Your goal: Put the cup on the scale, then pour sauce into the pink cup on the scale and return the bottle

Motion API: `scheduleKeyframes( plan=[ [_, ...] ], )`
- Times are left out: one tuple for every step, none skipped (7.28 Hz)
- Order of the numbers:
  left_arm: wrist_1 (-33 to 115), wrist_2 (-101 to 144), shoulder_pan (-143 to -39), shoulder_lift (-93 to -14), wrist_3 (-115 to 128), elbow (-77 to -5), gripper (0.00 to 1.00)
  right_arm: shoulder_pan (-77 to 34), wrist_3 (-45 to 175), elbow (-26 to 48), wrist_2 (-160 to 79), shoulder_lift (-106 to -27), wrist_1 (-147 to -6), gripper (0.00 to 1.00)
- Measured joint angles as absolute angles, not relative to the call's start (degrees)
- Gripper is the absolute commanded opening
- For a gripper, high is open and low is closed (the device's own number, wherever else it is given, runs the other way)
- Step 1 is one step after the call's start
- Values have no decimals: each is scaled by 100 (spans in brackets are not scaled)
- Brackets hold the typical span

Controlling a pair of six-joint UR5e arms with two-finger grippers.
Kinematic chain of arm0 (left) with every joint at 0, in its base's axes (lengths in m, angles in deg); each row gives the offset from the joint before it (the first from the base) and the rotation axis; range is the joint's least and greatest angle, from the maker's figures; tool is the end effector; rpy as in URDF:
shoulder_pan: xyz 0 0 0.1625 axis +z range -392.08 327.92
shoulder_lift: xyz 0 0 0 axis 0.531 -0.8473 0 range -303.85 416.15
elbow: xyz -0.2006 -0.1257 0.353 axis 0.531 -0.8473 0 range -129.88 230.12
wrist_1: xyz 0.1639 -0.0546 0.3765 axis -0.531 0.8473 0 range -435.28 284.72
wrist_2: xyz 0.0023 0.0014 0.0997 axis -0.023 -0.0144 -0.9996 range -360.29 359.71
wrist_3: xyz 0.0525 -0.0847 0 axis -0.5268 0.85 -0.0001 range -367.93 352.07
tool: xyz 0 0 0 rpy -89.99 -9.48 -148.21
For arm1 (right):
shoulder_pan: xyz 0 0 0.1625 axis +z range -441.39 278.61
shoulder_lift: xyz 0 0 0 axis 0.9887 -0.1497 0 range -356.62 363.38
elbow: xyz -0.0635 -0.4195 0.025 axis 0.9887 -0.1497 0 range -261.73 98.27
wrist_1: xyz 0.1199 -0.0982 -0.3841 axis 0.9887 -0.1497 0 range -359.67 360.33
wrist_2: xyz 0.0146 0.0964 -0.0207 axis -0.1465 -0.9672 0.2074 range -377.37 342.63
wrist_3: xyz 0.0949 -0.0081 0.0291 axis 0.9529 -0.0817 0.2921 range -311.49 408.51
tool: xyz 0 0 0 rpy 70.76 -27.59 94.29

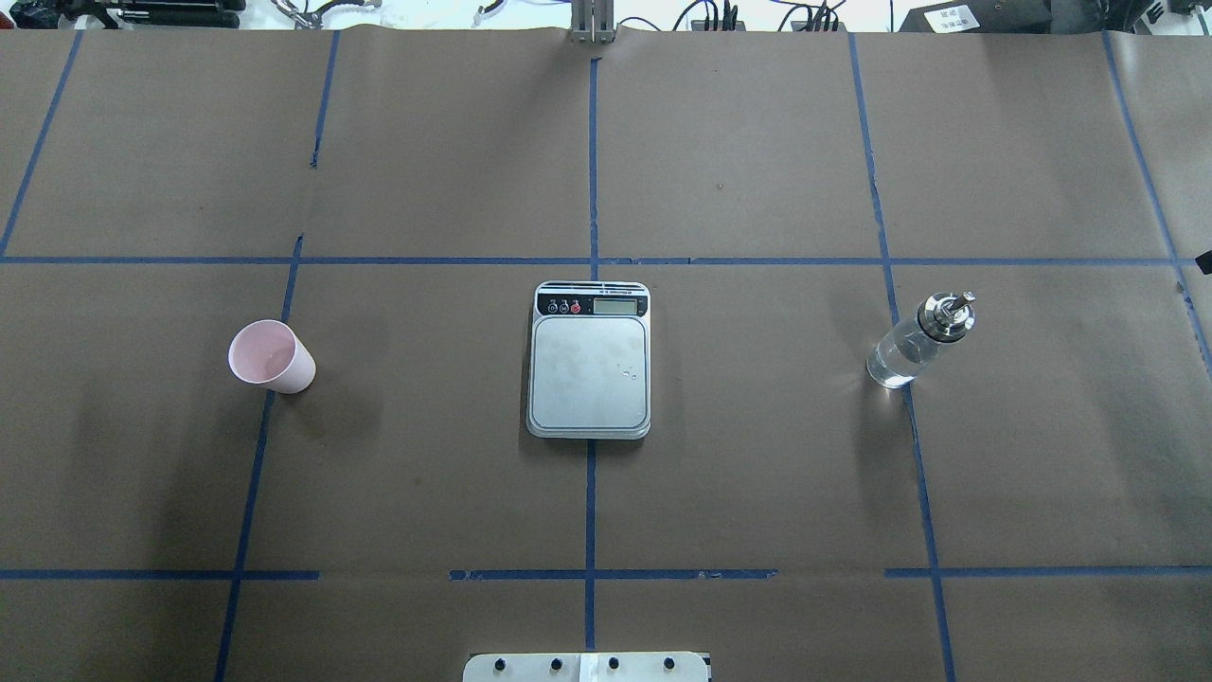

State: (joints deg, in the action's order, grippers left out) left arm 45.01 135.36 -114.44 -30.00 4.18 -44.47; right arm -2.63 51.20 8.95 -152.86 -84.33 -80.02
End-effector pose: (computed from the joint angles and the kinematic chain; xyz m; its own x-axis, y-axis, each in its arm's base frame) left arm 0.0029 -0.4890 0.5898 0.6535 0.2700 -0.7072 0.0238 0.9265 0.3756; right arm -0.0405 -0.5234 0.6132 0.6655 -0.2443 0.7053 0.1590 0.9696 0.1858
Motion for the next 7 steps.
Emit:
scheduleKeyframes(
  plan=[
    [4658, 13517, -11074, -3087, 1110, -4518, 100, -387, 5352, 909, -15283, -8420, -7829, 100],
    [4727, 13501, -10712, -3184, 1711, -4607, 100, -487, 5546, 904, -15281, -8418, -7620, 100],
    [4750, 13489, -10277, -3246, 2207, -4733, 99, -537, 5648, 904, -15291, -8417, -7489, 100],
    [4752, 13407, -9745, -3286, 2746, -4935, 99, -563, 5688, 905, -15306, -8414, -7431, 100],
    [4743, 13188, -9165, -3365, 3316, -5143, 98, -581, 5701, 899, -15310, -8411, -7408, 100],
    [4728, 12953, -8669, -3496, 3783, -5268, 96, -593, 5707, 894, -15310, -8409, -7401, 100],
    [4714, 12808, -8356, -3607, 4066, -5324, 96, -605, 5713, 888, -15310, -8408, -7401, 100]
  ],
)
